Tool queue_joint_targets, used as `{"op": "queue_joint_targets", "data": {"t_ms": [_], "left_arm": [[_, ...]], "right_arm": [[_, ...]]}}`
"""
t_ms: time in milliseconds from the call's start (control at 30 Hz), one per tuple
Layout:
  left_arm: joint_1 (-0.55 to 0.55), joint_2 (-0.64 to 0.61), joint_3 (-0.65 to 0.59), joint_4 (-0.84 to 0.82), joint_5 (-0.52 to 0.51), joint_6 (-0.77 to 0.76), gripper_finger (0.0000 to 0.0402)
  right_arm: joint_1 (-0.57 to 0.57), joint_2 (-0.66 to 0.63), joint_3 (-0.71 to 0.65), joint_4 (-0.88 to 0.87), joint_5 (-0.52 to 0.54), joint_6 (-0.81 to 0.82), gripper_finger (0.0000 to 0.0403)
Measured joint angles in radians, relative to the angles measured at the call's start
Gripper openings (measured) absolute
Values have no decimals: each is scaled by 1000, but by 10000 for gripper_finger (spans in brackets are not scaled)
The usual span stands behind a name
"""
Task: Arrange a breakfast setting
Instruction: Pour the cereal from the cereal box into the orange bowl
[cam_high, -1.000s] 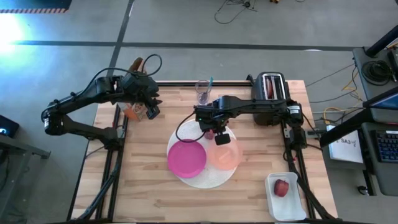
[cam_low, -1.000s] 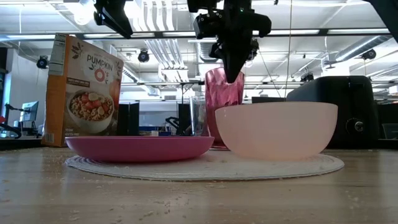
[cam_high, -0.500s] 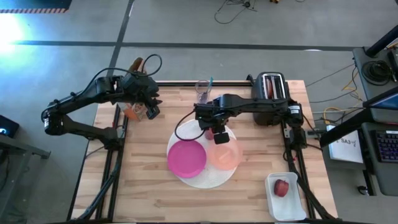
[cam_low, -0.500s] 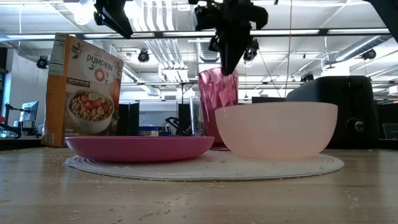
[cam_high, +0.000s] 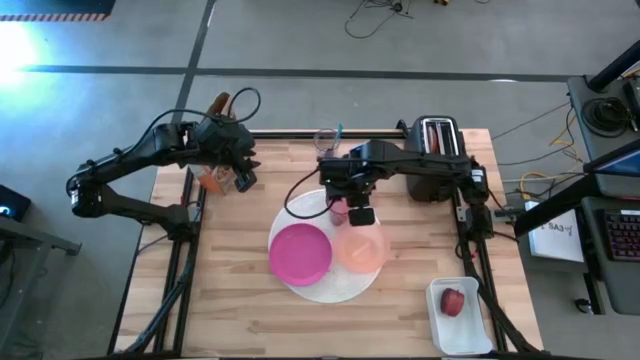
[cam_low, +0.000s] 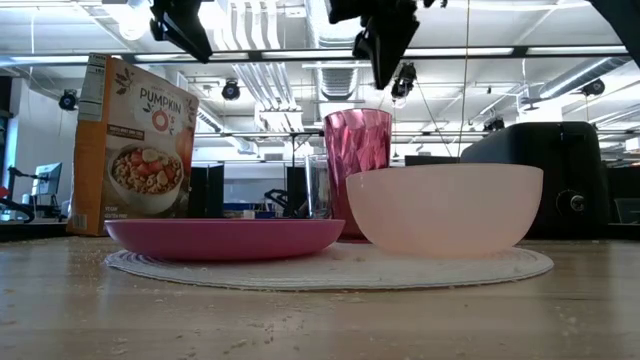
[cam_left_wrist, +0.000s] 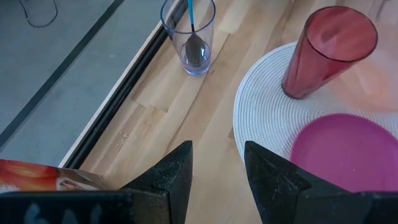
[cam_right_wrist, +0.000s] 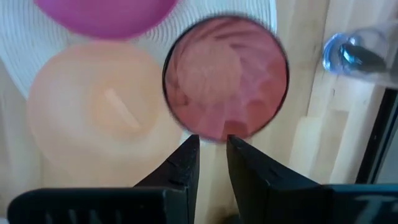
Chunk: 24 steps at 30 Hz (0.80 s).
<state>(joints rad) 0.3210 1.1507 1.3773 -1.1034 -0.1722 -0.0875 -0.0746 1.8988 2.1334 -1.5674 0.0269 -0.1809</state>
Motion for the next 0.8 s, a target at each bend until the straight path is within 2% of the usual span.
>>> {"op": "queue_joint_targets", "data": {"t_ms": [267,400,600,800], "left_arm": [[0,0,-39,8,60,-13,129],[-2,0,-68,38,61,-26,129],[-9,0,-113,133,62,-26,129],[-26,0,-155,211,107,-27,129]], "right_arm": [[-25,-109,-44,-3,-10,-31,80],[-52,-178,-100,23,-32,33,77],[-52,-285,-272,109,-58,74,69],[-52,-401,-485,168,-55,169,68]]}}
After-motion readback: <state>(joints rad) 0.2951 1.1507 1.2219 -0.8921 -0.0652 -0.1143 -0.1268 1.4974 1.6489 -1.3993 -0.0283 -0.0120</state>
